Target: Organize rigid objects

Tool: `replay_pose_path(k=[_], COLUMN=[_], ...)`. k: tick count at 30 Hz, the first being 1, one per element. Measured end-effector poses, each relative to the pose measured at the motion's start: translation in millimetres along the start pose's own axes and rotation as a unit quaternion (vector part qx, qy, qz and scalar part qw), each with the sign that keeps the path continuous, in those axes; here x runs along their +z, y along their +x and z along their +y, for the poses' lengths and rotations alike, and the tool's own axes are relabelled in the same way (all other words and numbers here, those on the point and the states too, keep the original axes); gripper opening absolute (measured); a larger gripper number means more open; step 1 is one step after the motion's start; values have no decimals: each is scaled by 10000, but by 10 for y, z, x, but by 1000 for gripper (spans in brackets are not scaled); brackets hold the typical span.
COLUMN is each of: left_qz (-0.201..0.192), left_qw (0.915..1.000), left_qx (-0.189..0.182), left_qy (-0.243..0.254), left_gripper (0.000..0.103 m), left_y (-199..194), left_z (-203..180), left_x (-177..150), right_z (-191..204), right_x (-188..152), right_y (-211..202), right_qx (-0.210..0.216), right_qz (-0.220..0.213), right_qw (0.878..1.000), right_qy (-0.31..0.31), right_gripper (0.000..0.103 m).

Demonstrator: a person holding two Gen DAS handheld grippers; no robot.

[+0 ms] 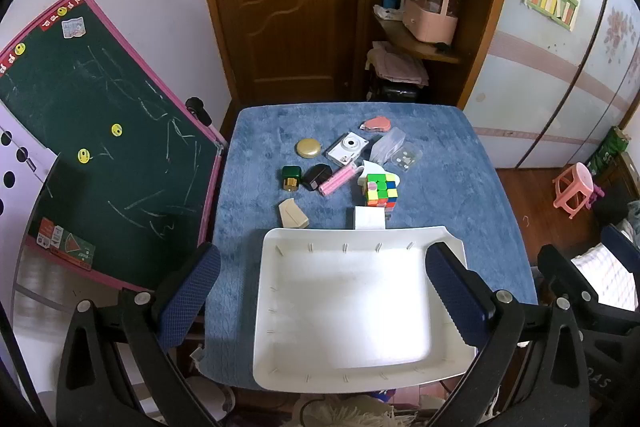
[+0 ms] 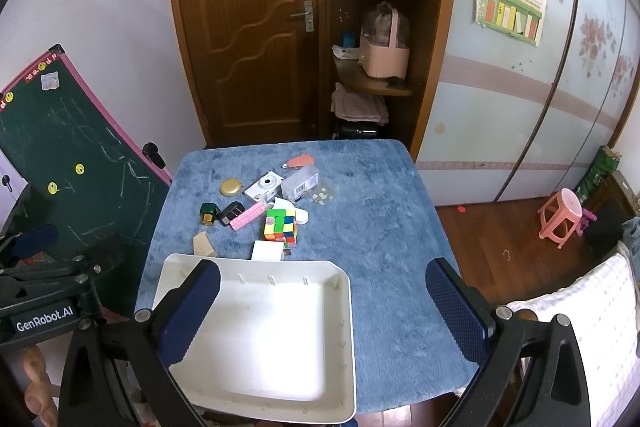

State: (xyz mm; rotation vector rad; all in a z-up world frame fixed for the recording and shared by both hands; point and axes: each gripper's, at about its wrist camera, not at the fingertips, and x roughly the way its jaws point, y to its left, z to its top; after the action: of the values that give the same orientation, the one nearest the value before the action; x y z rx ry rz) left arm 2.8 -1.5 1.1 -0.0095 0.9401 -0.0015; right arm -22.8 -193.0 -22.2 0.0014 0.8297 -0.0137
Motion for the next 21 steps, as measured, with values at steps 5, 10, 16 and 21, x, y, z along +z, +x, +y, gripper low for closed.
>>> replay_pose_path(k=[5, 10, 16, 21], left_qz=[6, 5, 23, 50], left_qw=[10000, 10000, 10000, 10000], left_qx=[-5, -1, -4, -8], left_qy=[6, 1, -17, 7], left_gripper=[102, 102, 102, 102], left_y=[3, 4, 8, 39], left_z=[1, -6, -1, 21], left_x=[-9, -4, -15, -64], right_z=[-9, -8, -9, -6], right_x=[26, 29, 28, 36], right_y=[-6, -5, -6, -12], right_qx=[56, 97, 102, 105], right_qz=[-12, -6, -4, 6], right_qw=[10000, 9999, 9999, 9999], right_qy=[26, 56, 54, 63], right_gripper=[103, 103, 103, 103])
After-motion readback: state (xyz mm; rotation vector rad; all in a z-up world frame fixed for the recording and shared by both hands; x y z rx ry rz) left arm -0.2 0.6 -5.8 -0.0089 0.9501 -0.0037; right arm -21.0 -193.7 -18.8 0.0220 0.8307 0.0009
